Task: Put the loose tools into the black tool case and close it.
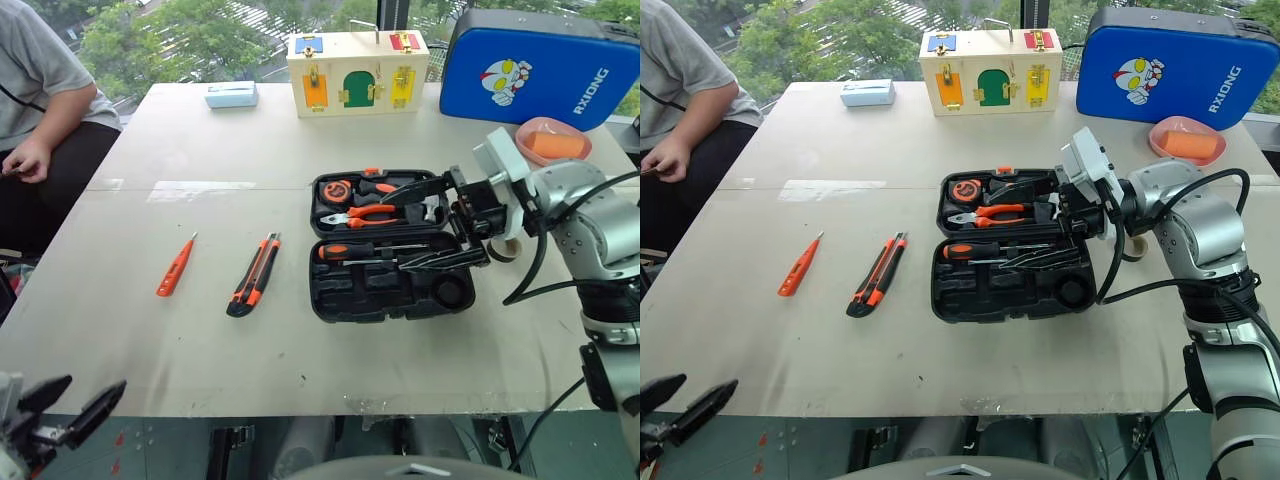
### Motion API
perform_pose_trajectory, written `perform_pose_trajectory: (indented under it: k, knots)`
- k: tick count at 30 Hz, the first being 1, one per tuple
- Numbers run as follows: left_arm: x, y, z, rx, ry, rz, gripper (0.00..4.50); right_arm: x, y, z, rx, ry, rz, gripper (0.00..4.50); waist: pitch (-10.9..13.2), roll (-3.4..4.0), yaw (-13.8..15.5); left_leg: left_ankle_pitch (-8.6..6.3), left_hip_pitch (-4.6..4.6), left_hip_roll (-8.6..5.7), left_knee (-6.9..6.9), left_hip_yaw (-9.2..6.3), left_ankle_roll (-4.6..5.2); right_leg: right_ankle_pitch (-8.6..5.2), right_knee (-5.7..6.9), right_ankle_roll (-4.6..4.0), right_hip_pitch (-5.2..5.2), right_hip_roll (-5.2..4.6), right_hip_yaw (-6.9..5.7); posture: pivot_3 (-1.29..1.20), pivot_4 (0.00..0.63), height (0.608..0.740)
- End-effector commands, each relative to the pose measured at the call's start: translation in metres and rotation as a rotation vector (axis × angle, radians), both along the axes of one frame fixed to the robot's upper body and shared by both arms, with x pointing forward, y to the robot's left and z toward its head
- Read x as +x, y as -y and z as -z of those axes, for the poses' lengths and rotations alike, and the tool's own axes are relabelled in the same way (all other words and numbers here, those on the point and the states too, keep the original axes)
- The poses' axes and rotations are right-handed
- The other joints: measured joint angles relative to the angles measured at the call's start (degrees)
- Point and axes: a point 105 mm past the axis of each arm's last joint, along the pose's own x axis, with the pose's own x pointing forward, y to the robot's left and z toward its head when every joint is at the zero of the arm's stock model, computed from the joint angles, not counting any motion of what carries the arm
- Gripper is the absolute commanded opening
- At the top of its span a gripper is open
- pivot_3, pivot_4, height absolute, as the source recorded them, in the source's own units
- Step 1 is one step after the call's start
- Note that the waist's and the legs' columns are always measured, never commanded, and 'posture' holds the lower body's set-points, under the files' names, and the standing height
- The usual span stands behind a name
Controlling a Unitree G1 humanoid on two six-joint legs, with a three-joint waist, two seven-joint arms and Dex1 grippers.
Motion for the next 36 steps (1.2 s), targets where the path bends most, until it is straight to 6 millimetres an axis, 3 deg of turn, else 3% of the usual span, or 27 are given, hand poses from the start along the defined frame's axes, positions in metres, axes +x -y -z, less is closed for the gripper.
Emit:
perform_pose_trajectory:
  k: [1,4,15,21,24,29,31,36]
  knots:
    - [0.02,-0.009,-0.009,0.034,-0.001,0.015,4.5,-0.008,-0.001,-0.009,0.002,0.064,-0.012,4.46,0.0,0.0,0.1,0.01,0.0,0.0,-0.02,-0.01,-0.01,0.0,0.0,0.0,-0.01,0.01,-0.01,0.0,0.15,0.735]
    - [0.038,-0.013,-0.006,0.048,-0.061,0.038,4.5,-0.011,-0.001,-0.005,-0.007,0.084,0.001,4.46,0.0,-0.02,0.0,0.02,0.0,-0.01,-0.07,-0.01,-0.03,0.0,-0.01,0.01,-0.03,0.02,-0.01,0.0,0.15,0.735]
    - [0.139,-0.025,0.016,0.092,-0.277,0.033,4.5,-0.028,-0.004,0.0,0.008,0.094,0.068,4.46,0.0,-0.06,-1.2,0.16,0.04,-0.03,-0.25,-0.04,-0.27,0.01,0.05,0.03,-0.11,0.04,0.0,0.0,0.15,0.735]
    - [0.173,-0.018,0.018,0.09,-0.278,0.071,4.5,-0.033,-0.003,0.0,0.016,0.094,0.102,4.46,-0.1,0.1,-1.2,0.21,0.05,-0.03,-0.29,-0.02,-0.34,0.02,0.1,0.03,-0.2,0.06,0.05,0.0,0.15,0.735]
    - [0.184,-0.008,0.018,0.049,-0.269,0.108,3.7,-0.034,-0.002,0.001,0.02,0.094,0.116,4.5,-0.1,0.14,-0.7,0.26,0.03,-0.03,-0.26,-0.15,-0.4,0.02,0.17,0.03,-0.16,0.05,-0.12,0.0,0.15,0.735]
    - [0.188,-0.003,0.02,0.017,-0.267,0.131,1.29,-0.034,-0.001,0.001,0.02,0.094,0.127,4.5,-0.1,0.14,-0.6,0.26,0.03,-0.07,-0.12,-0.15,-0.4,0.02,0.2,0.04,-0.09,0.03,-0.11,0.0,0.15,0.735]
    - [0.188,-0.004,0.019,0.021,-0.258,0.134,0.55,-0.034,0.0,0.001,0.017,0.093,0.13,4.5,-0.1,0.14,-0.6,0.26,0.03,-0.07,-0.12,-0.16,-0.4,0.02,0.19,0.04,-0.09,0.02,-0.12,0.0,0.15,0.735]
    - [0.189,0.003,-0.009,0.053,-0.141,0.236,0.55,-0.033,0.007,0.006,-0.009,0.088,0.147,4.5,-0.1,0.13,-0.8,0.27,0.01,-0.06,-0.12,-0.16,-0.41,0.02,0.18,0.04,-0.1,0.02,-0.12,0.0,0.15,0.735]
